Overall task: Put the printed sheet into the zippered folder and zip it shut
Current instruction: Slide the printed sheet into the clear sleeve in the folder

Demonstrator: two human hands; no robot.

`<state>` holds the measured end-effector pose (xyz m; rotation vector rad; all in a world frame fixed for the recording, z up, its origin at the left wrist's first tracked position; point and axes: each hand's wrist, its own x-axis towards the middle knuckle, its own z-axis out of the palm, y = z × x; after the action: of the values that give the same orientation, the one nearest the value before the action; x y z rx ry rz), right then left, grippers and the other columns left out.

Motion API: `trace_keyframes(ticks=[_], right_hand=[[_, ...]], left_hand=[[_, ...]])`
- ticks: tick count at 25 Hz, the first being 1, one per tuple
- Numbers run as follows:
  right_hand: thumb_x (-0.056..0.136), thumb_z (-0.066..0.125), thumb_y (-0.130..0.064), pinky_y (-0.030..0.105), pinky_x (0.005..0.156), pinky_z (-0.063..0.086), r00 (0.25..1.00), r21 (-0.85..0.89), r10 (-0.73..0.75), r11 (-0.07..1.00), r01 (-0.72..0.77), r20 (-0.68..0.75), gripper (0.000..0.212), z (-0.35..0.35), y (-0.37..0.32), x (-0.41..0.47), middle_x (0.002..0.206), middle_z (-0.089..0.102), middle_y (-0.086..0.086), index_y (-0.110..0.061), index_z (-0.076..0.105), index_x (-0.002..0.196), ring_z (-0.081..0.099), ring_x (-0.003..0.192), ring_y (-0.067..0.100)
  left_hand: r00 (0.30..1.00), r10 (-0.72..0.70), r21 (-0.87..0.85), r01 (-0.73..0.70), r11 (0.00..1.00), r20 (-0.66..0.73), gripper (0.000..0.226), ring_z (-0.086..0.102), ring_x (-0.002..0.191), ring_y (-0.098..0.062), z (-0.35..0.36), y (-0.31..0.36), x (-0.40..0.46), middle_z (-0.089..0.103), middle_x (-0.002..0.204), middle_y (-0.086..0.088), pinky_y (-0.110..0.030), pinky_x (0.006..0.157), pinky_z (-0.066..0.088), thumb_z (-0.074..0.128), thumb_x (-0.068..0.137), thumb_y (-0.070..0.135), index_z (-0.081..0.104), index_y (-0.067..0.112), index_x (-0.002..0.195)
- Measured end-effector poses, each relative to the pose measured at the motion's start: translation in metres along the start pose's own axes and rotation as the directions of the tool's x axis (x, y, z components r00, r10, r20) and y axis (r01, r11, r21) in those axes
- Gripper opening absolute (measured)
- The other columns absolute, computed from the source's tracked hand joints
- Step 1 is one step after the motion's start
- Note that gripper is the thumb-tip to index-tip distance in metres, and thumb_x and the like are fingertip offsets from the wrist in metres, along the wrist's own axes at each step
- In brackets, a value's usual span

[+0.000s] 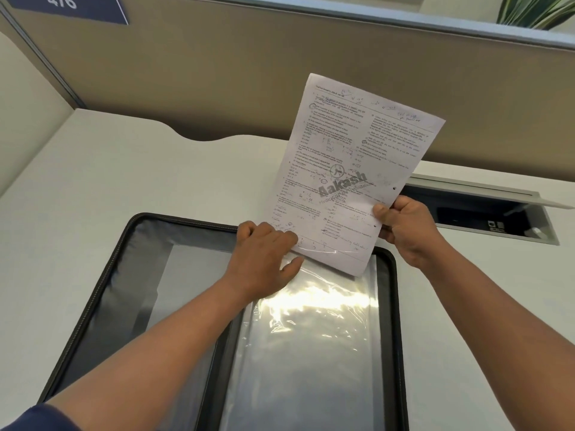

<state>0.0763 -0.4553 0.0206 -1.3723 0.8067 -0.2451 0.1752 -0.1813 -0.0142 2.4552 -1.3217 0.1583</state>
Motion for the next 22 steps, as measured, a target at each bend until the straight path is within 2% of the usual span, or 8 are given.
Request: trace_keyframes(ticks=[5,8,10,12,14,17,20,22], right_hand=[[0.098,0.062,-0.006,0.032,0.069,0.062,1.0,0.031,0.02,0.999,-0.02,0.003,0.022,-0.004,0.002,0.001,0.108,0.079,-0.003,-0.023,0.074,0.105,0.076,0.093,0.019],[0.098,0.062,-0.005,0.032,0.069,0.063,0.999,0.027,0.029,0.999,-0.03,0.018,0.021,-0.005,0.002,0.002,0.106,0.079,-0.003,-0.021,0.073,0.105,0.076,0.093,0.02],[0.097,0.063,-0.005,0.033,0.068,0.063,0.999,0.02,0.034,0.999,-0.035,0.019,0.02,-0.006,0.002,0.003,0.106,0.079,-0.003,-0.02,0.073,0.106,0.076,0.093,0.02],[0.097,0.063,-0.006,0.033,0.068,0.063,0.999,0.015,0.038,0.999,-0.039,0.022,0.019,-0.008,0.001,0.003,0.107,0.079,-0.003,-0.02,0.073,0.105,0.076,0.093,0.02],[0.097,0.063,-0.006,0.033,0.068,0.063,0.999,0.01,0.038,0.999,-0.038,0.032,0.019,-0.009,-0.001,0.004,0.107,0.079,-0.002,-0.02,0.074,0.105,0.077,0.093,0.02],[0.097,0.063,-0.006,0.031,0.066,0.062,0.999,0.01,0.038,0.999,-0.038,0.037,0.018,-0.008,-0.002,0.005,0.105,0.079,-0.002,-0.019,0.073,0.105,0.077,0.091,0.02],[0.097,0.063,-0.005,0.031,0.066,0.062,0.999,0.006,0.04,0.999,-0.04,0.035,0.018,-0.01,-0.003,0.006,0.103,0.08,-0.002,-0.018,0.073,0.105,0.077,0.091,0.021],[0.097,0.063,-0.005,0.032,0.067,0.063,0.998,0.013,0.045,0.999,-0.045,0.046,0.018,-0.013,-0.002,0.007,0.104,0.08,-0.001,-0.017,0.073,0.106,0.077,0.092,0.021]], left_hand=[[0.998,-0.056,0.046,0.057,0.997,-0.022,0.028,0.051,0.079,-0.018,-0.008,-0.006,0.007,0.058,0.071,0.011,-0.04,0.085,0.028,0.051,0.09,0.049,0.062,0.025,0.081],[0.986,-0.139,0.012,0.139,0.99,0.095,0.024,0.049,0.084,-0.018,-0.011,-0.017,0.011,0.053,0.078,0.013,-0.035,0.083,0.022,0.041,0.087,0.045,0.057,0.028,0.079],[0.952,-0.229,-0.144,0.261,0.955,0.203,0.02,0.046,0.093,-0.018,-0.009,-0.025,0.011,0.052,0.101,0.011,-0.035,0.085,0.028,0.044,0.084,0.038,0.062,0.029,0.082],[0.917,-0.29,-0.344,0.375,0.861,0.275,0.017,0.048,0.096,-0.017,-0.008,-0.031,0.011,0.044,0.12,0.009,-0.033,0.089,0.036,0.052,0.084,0.025,0.068,0.028,0.082],[0.893,-0.314,-0.483,0.441,0.756,0.323,0.023,0.054,0.091,-0.01,-0.008,-0.034,0.011,0.042,0.126,0.007,-0.027,0.088,0.041,0.057,0.086,0.011,0.07,0.028,0.078],[0.875,-0.328,-0.607,0.484,0.631,0.357,0.028,0.055,0.079,0.007,-0.011,-0.036,0.016,0.058,0.102,0.01,-0.013,0.071,0.041,0.058,0.086,0.008,0.071,0.031,0.075],[0.855,-0.379,-0.68,0.514,0.523,0.354,0.03,0.048,0.051,0.001,-0.013,-0.043,0.021,0.065,0.079,0.006,-0.011,0.052,0.039,0.056,0.09,0.001,0.069,0.028,0.086],[0.853,-0.368,-0.698,0.516,0.496,0.369,0.027,0.048,0.056,-0.004,-0.016,-0.048,0.025,0.065,0.082,-0.001,-0.015,0.054,0.042,0.057,0.094,0.003,0.058,0.029,0.101]])
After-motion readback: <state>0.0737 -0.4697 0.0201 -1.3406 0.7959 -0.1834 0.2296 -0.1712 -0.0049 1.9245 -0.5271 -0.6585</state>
